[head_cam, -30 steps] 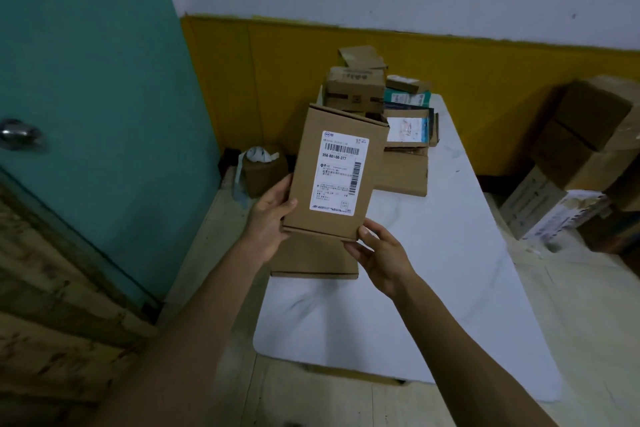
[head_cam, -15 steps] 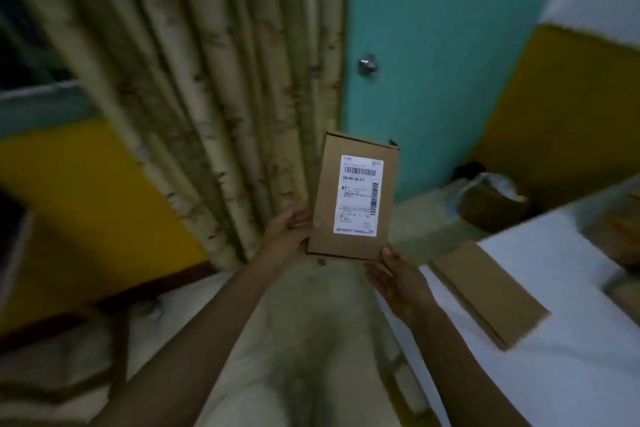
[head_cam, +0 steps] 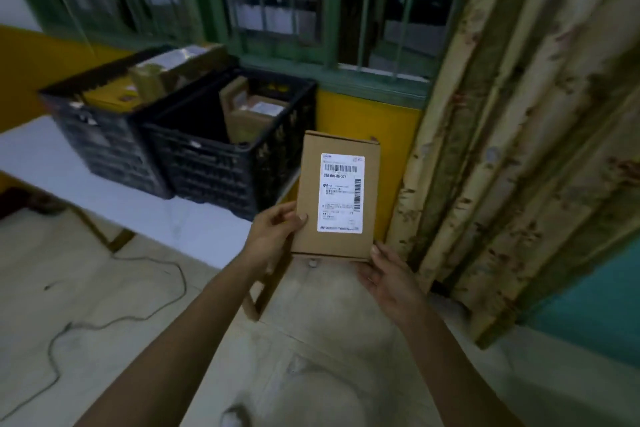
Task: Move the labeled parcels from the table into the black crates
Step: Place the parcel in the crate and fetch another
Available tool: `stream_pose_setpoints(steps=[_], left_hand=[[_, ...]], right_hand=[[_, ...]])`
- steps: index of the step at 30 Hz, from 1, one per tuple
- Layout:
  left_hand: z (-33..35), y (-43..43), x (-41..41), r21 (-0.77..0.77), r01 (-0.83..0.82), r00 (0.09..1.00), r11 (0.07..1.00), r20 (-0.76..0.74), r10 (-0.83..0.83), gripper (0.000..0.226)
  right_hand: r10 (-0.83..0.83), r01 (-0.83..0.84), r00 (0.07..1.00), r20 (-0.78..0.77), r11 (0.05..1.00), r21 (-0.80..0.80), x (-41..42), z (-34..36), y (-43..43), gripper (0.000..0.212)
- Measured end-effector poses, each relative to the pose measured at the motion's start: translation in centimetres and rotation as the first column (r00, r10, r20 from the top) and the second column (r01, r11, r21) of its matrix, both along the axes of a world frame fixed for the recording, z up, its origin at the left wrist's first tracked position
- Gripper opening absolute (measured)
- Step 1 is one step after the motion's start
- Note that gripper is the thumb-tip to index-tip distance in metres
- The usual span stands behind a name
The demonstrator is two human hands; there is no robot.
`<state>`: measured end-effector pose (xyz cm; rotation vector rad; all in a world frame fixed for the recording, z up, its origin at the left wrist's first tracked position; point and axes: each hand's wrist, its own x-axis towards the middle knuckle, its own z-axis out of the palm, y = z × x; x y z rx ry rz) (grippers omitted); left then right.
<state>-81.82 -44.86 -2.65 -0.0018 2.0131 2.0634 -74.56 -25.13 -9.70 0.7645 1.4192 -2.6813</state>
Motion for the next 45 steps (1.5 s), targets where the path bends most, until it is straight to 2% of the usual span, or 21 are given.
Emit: stream_pose_setpoints(steps=[6, 9, 13, 16, 18, 20, 22, 23, 25, 27, 28, 30, 33, 35, 37, 38, 43, 45], left_hand=[[1.5, -10.2, -9.8, -0.048, 0.01, 0.994, 0.999, -0.105, -0.015, 0.036], [3.5, -13.9, -15.1, -0.076, 0.013, 0.98, 0.997, -0.198, -0.028, 0.032], [6.3, -16.2, -21.5, -0.099, 0.013, 0.936, 0.995, -0.348, -0.047, 0.029], [7.9, -16.3, -25.9, -0.084, 0.009, 0.905, 0.996, -0.422, -0.044, 0.031], [8.3, -16.1, -28.8, -0.077, 0.022, 0.888, 0.997, -0.456, -0.055, 0.027], [8.5, -15.9, -31.6, -0.137, 0.005, 0.876, 0.991, -0.477, -0.07, 0.031], [8.4, -15.7, -34.5, -0.18, -0.03, 0.883, 0.983, -0.466, -0.058, 0.03], [8.2, -15.6, -35.9, -0.167, -0.046, 0.897, 0.985, -0.44, -0.032, 0.029], [8.0, -15.1, -38.7, -0.113, -0.074, 0.945, 0.991, -0.326, 0.034, 0.031], [7.2, -14.4, -41.0, -0.077, -0.057, 0.981, 0.995, -0.187, 0.041, 0.033], [6.6, -13.8, -42.0, -0.042, -0.048, 0.991, 0.998, -0.126, 0.043, 0.034], [5.1, -12.0, -43.9, 0.025, -0.066, 0.998, 0.998, -0.009, 0.066, 0.034], [2.7, -8.4, -46.2, -0.046, -0.088, 0.99, 0.995, 0.107, 0.092, 0.043], [1.2, -6.1, -47.0, 0.01, -0.031, 0.978, 0.999, 0.209, 0.028, 0.042], [-0.4, -5.0, -47.9, 0.126, -0.055, 0.936, 0.99, 0.351, 0.008, 0.04], [-1.2, -5.0, -48.4, 0.126, -0.08, 0.923, 0.989, 0.384, 0.025, 0.038], [-3.4, -5.0, -50.5, 0.114, -0.127, 0.884, 0.985, 0.464, 0.06, 0.028], [-3.3, -4.6, -50.1, 0.121, -0.159, 0.878, 0.98, 0.472, 0.084, 0.028]], right_hand=[[-0.03, 0.031, 0.999, -0.013, 0.996, 0.086, -11.3, 2.8, -9.7, 0.015], [0.0, 0.011, 0.997, -0.074, 0.989, 0.146, -17.3, 5.4, -14.0, 0.013], [0.065, -0.018, 0.984, -0.166, 0.963, 0.268, -24.1, 10.1, -17.4, 0.046], [0.1, -0.033, 0.979, -0.179, 0.937, 0.348, -28.4, 13.9, -17.8, 0.073], [0.136, -0.053, 0.973, -0.184, 0.915, 0.4, -31.6, 15.5, -17.7, 0.072], [0.189, -0.08, 0.962, -0.196, 0.885, 0.459, -35.0, 16.1, -17.5, 0.064], [0.244, -0.083, 0.941, -0.233, 0.838, 0.54, -38.7, 15.9, -17.4, 0.039], [0.257, -0.074, 0.935, -0.244, 0.815, 0.575, -40.6, 15.6, -17.4, 0.034], [0.244, -0.044, 0.937, -0.25, 0.793, 0.608, -44.2, 14.7, -17.3, 0.043], [0.264, -0.041, 0.93, -0.257, 0.767, 0.64, -47.5, 13.5, -17.3, 0.04], [0.301, -0.054, 0.921, -0.246, 0.726, 0.686, -48.9, 12.9, -17.2, 0.042], [0.379, -0.085, 0.906, -0.187, 0.597, 0.798, -51.4, 11.6, -17.1, 0.058], [0.364, -0.146, 0.931, 0.002, 0.368, 0.918, -54.3, 9.7, -16.0, 0.094], [0.41, -0.237, 0.902, 0.136, 0.207, 0.949, -56.1, 8.6, -14.8, 0.093], [0.437, -0.37, 0.843, 0.314, 0.048, 0.928, -57.4, 7.8, -13.7, 0.083], [0.444, -0.397, 0.821, 0.358, -0.006, 0.918, -57.8, 7.4, -13.4, 0.078], [0.388, -0.292, 0.864, 0.322, -0.135, 0.947, -58.7, 7.4, -13.9, 0.067], [0.38, -0.295, 0.866, 0.326, -0.14, 0.945, -58.5, 7.7, -14.4, 0.067]])
